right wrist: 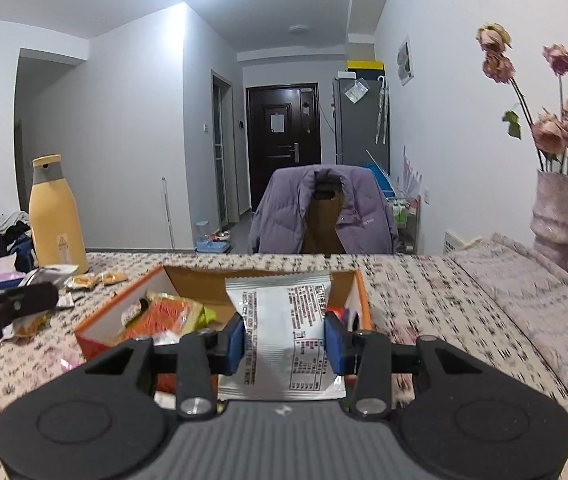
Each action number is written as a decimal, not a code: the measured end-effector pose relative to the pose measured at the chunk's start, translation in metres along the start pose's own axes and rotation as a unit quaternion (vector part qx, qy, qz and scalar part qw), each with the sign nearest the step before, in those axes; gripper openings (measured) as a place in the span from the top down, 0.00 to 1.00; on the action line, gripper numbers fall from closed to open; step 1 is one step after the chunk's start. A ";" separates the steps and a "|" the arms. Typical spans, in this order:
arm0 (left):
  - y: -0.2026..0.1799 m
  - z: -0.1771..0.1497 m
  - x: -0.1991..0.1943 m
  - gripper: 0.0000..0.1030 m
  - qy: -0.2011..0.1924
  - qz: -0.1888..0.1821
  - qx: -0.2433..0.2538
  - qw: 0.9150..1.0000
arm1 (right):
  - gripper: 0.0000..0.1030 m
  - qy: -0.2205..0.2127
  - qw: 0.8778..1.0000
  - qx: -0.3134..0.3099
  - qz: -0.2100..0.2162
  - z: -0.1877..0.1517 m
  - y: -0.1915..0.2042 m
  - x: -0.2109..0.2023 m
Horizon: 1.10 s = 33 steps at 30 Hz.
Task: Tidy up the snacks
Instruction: 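Carry both white packets into the orange box and open both tools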
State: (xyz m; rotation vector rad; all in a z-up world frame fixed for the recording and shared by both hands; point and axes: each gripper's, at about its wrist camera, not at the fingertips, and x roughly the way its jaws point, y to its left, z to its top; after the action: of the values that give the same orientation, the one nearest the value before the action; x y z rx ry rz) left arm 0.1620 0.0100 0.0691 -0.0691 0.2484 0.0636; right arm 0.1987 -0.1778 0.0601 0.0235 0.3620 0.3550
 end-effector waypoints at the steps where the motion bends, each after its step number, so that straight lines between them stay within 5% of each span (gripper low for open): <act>1: 0.000 0.004 0.004 0.59 -0.003 0.001 -0.001 1.000 | 0.61 -0.002 1.000 0.001 0.000 0.004 0.002 0.005; 13: 0.013 0.031 0.078 0.59 0.001 0.032 -0.017 0.999 | 0.61 -0.016 1.000 -0.005 0.000 0.036 0.020 0.071; 28: 0.012 -0.026 0.152 0.54 0.074 0.039 0.001 0.997 | 0.59 0.027 1.000 -0.001 -0.003 -0.002 0.013 0.125; 30: 0.015 -0.027 0.147 0.39 0.064 0.041 -0.003 0.997 | 0.38 0.031 0.999 0.003 -0.006 -0.004 0.010 0.125; 32: 0.018 -0.026 0.143 0.14 0.053 0.041 -0.012 0.998 | 0.00 0.027 0.999 0.011 -0.014 -0.004 0.005 0.124; 33: 0.020 -0.026 0.140 0.02 0.044 0.044 -0.017 0.998 | 0.00 0.022 0.999 0.015 -0.020 -0.004 0.003 0.122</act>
State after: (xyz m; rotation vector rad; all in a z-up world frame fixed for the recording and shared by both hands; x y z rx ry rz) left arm 0.2896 0.0351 0.0078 -0.0947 0.3377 0.1534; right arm 0.3027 -0.1331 0.0150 0.0387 0.4109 0.3105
